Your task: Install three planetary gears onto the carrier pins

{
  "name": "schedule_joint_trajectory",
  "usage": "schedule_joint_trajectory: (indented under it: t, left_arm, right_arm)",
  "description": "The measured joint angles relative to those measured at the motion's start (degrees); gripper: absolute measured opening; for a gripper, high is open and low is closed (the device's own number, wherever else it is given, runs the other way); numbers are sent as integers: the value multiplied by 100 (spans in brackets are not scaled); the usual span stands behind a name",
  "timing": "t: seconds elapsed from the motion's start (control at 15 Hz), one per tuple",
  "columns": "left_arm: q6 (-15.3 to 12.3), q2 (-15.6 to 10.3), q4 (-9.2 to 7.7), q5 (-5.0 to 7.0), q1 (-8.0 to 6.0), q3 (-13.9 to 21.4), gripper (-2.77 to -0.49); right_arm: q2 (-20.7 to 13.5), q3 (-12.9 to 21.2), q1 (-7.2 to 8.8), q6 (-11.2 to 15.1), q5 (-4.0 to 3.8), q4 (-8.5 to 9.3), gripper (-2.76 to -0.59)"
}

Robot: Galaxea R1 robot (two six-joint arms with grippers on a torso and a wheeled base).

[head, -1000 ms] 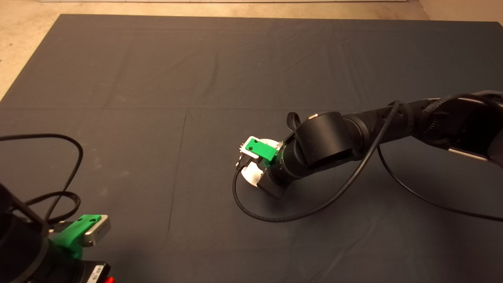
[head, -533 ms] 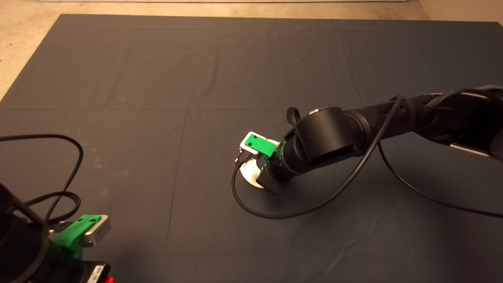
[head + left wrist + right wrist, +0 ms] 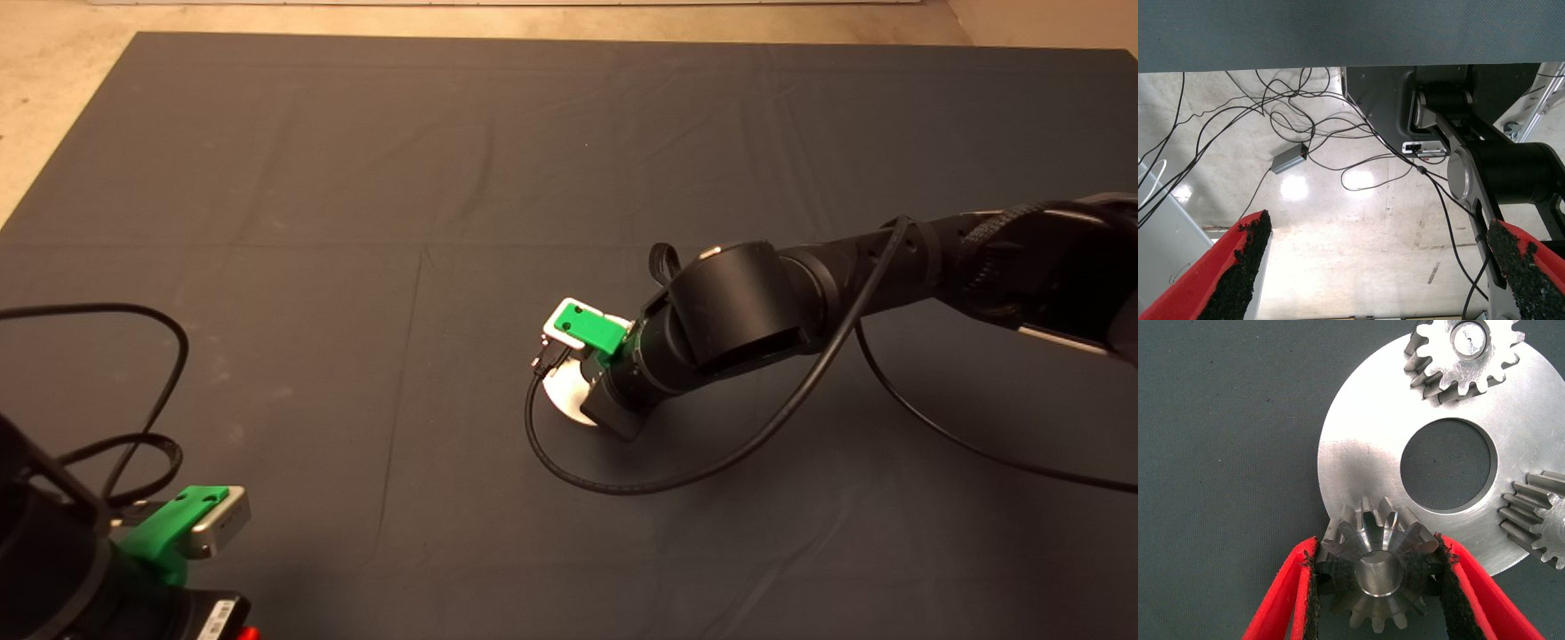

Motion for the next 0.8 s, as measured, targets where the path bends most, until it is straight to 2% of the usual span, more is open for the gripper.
schedule_joint_trajectory:
  t: [0.47,0.8]
  left_arm:
    - [-5,0,0,0,0,0,-93]
    - [-5,0,0,0,1,0,-93]
  right_arm:
    - [-1,0,-90,0,2,1,-235]
    - [-12,0,-96,-9,-1,0,-235]
